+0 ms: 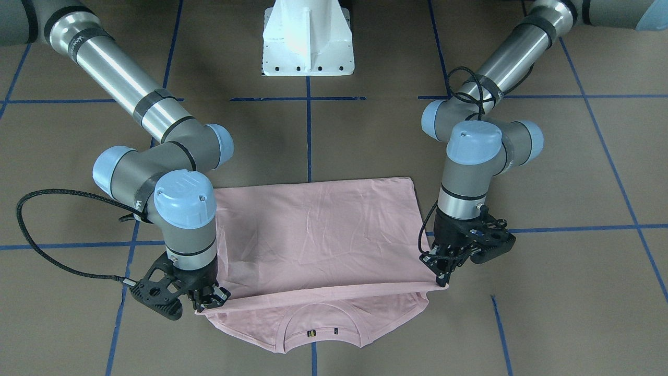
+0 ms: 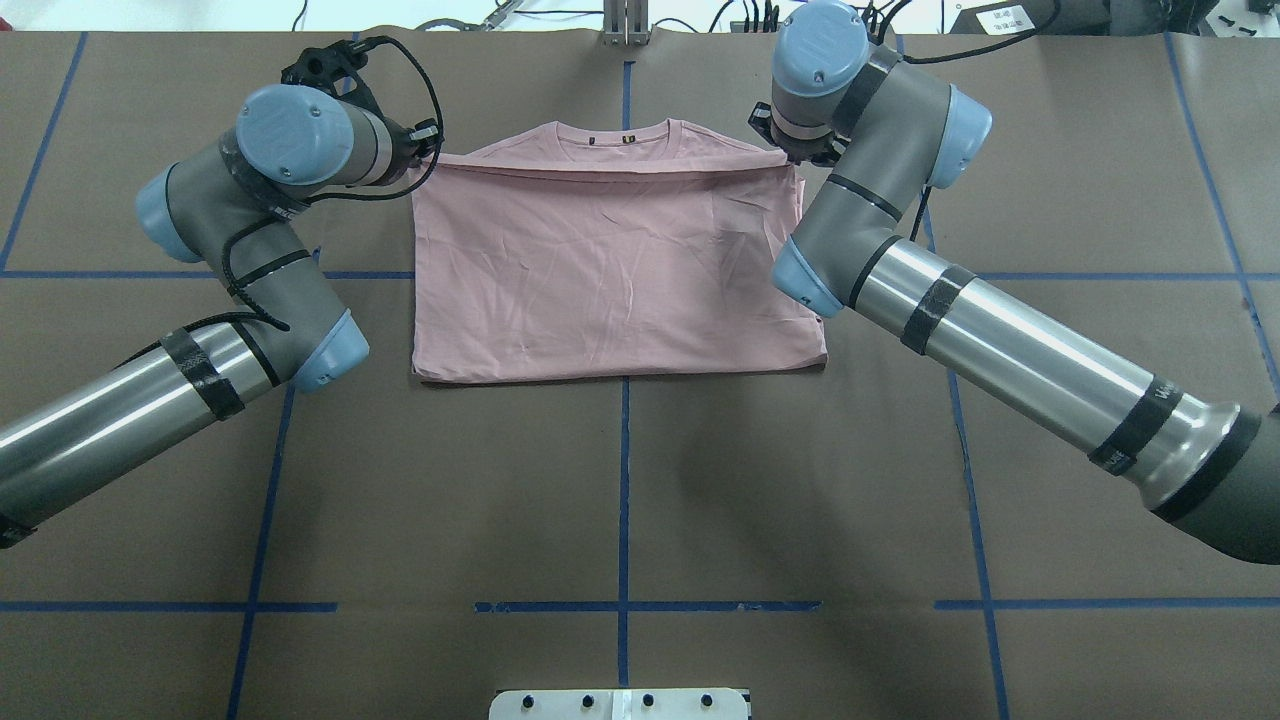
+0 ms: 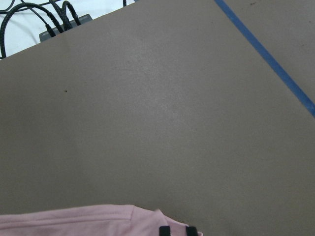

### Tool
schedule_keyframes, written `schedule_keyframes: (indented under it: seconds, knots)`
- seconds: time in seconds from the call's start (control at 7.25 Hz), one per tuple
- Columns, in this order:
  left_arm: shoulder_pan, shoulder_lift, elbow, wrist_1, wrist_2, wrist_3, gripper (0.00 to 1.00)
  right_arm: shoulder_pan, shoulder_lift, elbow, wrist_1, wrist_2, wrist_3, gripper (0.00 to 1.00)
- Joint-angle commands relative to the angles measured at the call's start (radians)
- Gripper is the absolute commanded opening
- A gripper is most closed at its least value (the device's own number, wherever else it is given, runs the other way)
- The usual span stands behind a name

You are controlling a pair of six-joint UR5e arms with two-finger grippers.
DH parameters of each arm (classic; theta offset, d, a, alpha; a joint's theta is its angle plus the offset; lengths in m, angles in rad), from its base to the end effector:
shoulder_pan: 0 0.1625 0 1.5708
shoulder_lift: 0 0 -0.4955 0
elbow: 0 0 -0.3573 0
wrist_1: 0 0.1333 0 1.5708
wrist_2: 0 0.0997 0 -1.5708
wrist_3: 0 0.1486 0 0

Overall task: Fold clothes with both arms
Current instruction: 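Release the hem at the collar and raise both grippers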

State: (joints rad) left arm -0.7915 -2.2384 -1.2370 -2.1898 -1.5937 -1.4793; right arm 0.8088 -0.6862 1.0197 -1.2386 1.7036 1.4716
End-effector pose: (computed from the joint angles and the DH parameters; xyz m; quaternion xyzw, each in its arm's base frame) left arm 0.4861 -0.6769 0.4394 0.1867 0.4189 -0.2998 0.8365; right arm -0.5325 -0.7226 0.4138 0.0866 -0.3205 0.3073 0.8918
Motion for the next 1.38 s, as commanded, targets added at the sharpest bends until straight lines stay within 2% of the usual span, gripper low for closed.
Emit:
schedule_keyframes:
  seconds: [0.0, 0.14, 0.28, 0.41, 0.55, 0.69, 0.83, 0.97, 1.24]
  knots:
    - [0.002, -0.01, 0.005, 0.001, 0.0, -0.001, 0.2, -0.01, 0.002, 0.003, -0.001, -0.005, -0.005, 0.61]
    - [0.0, -0.009, 0.001, -0.01, -0.002, -0.006, 0.26, -0.007, 0.001, 0.022, 0.001, -0.005, -0.004, 0.61]
    - [0.0, -0.004, 0.001, -0.08, -0.003, -0.013, 0.31, -0.005, -0.016, 0.077, 0.002, 0.001, 0.007, 0.61]
    - [-0.005, 0.0, -0.019, -0.108, -0.009, -0.012, 0.32, -0.005, -0.095, 0.185, 0.002, 0.025, 0.009, 0.62]
    - [-0.003, 0.006, -0.024, -0.123, -0.044, -0.012, 0.41, -0.029, -0.193, 0.318, 0.002, 0.06, 0.013, 0.65]
    - [-0.005, 0.008, -0.03, -0.126, -0.087, -0.013, 0.41, -0.078, -0.247, 0.415, -0.011, 0.062, 0.063, 0.68]
    - [-0.005, 0.017, -0.045, -0.127, -0.1, -0.015, 0.41, -0.12, -0.315, 0.504, -0.009, 0.059, 0.158, 0.69]
    - [-0.005, 0.022, -0.05, -0.127, -0.1, -0.024, 0.41, -0.149, -0.39, 0.589, -0.009, 0.06, 0.171, 0.7]
    - [-0.003, 0.023, -0.056, -0.127, -0.1, -0.029, 0.41, -0.171, -0.433, 0.6, -0.009, 0.054, 0.177, 0.72]
